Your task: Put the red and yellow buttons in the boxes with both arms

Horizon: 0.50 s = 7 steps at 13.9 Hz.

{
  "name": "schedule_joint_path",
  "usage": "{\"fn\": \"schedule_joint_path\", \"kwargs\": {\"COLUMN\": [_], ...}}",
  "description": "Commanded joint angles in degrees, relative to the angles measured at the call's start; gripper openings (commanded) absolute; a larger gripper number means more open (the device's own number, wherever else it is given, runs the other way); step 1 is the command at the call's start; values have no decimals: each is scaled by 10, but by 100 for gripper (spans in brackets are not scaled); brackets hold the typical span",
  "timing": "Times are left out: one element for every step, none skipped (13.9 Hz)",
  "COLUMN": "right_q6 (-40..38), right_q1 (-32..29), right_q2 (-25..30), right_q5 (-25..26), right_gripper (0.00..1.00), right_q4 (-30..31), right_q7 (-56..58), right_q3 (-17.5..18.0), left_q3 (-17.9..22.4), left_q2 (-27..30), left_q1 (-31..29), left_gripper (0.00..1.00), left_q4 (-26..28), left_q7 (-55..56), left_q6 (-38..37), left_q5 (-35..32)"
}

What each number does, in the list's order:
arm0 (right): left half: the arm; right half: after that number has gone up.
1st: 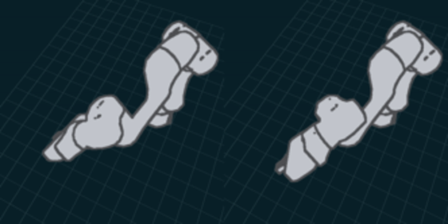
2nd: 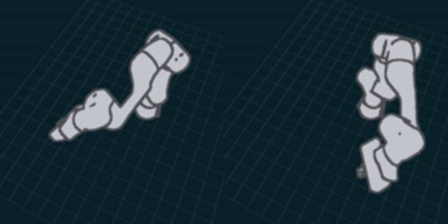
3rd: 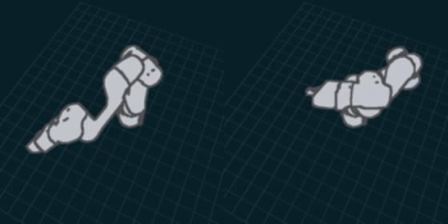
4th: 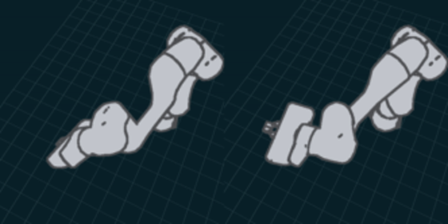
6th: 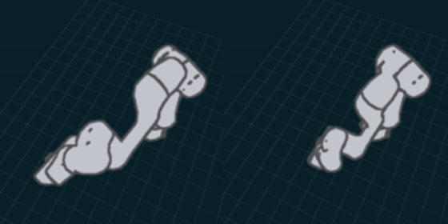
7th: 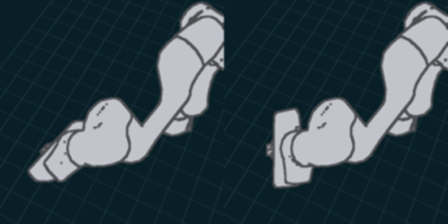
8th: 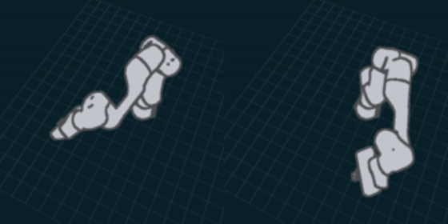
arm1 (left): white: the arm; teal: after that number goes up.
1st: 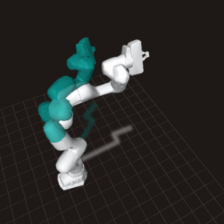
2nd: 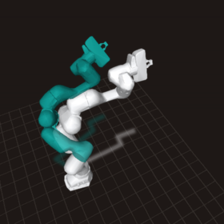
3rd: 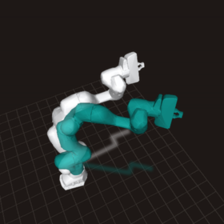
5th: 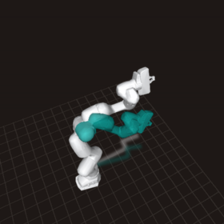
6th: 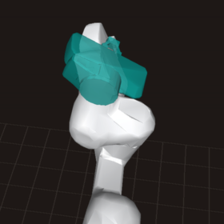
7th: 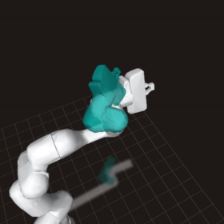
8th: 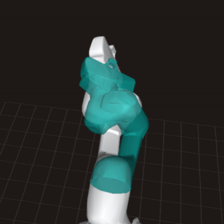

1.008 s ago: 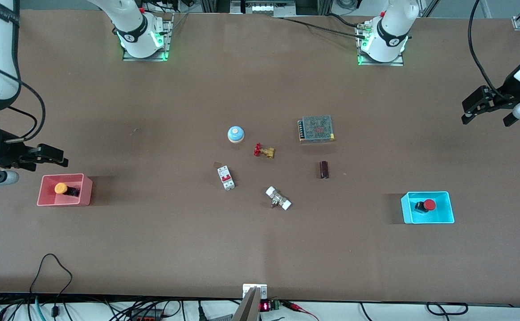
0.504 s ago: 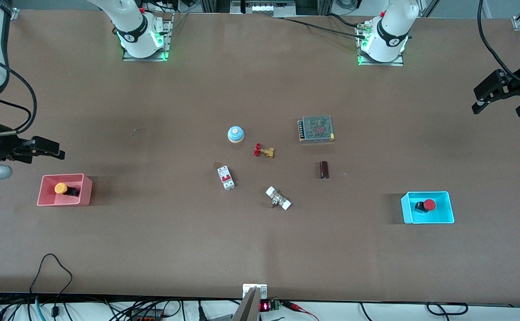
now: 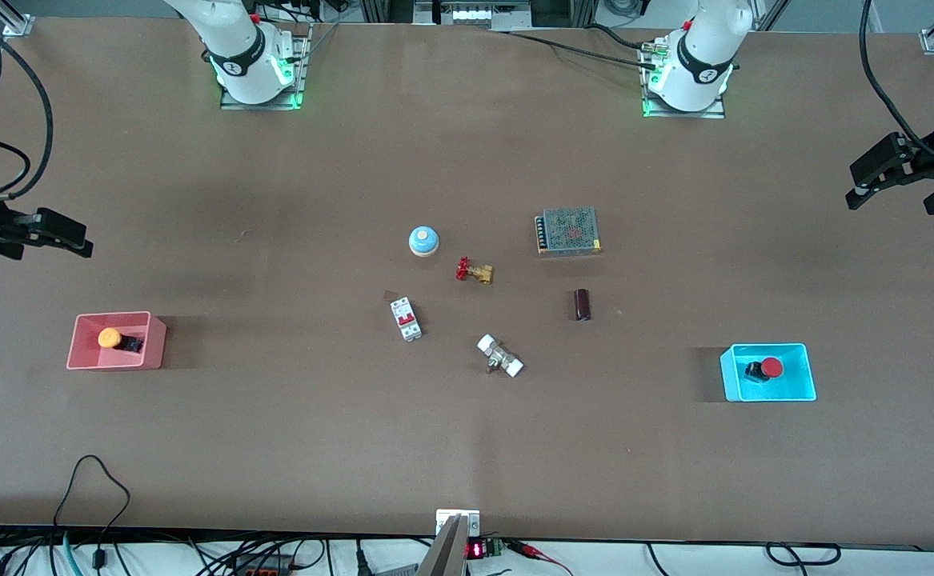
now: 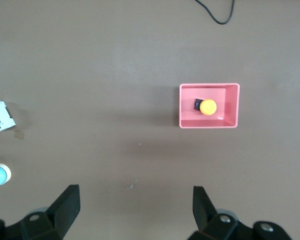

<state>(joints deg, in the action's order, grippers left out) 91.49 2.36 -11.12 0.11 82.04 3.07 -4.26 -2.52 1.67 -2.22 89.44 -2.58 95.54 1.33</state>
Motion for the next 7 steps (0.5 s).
{"fn": "schedule_joint_path", "kwargs": {"right_q6": [-23,-25,-30,-25,-22,-21,-23], "right_q1": [-19,-19,-19,-19,-21,-21,-21], "right_q2": [32,41,45,57,70,79,82], "right_q5": [10,9,8,8,8,8,9], "right_gripper": [100,100,100,100,100,100,100], "right_q4": [30,34,36,52,72,85,87], "right_q7": [-24,-24,-25,-24,-21,-19,-17], "right_q3": [15,15,15,15,15,15,15], "left_q3": [-4,-4,-3,-3,-1,-2,-2], "left_q2": [-7,-7,-7,-7,-6,-4,-4], "left_q1": [-4,-4,-4,-4,-5,-7,-9], "left_gripper": [100,100,100,100,100,100,100], "left_q4": [-20,-20,-20,-20,-20,-17,-15], "left_q7": [1,1,1,1,2,2,2], "left_q6": [-15,-15,-15,-15,-16,-17,-16], "left_q5": [10,10,9,8,6,6,6]}}
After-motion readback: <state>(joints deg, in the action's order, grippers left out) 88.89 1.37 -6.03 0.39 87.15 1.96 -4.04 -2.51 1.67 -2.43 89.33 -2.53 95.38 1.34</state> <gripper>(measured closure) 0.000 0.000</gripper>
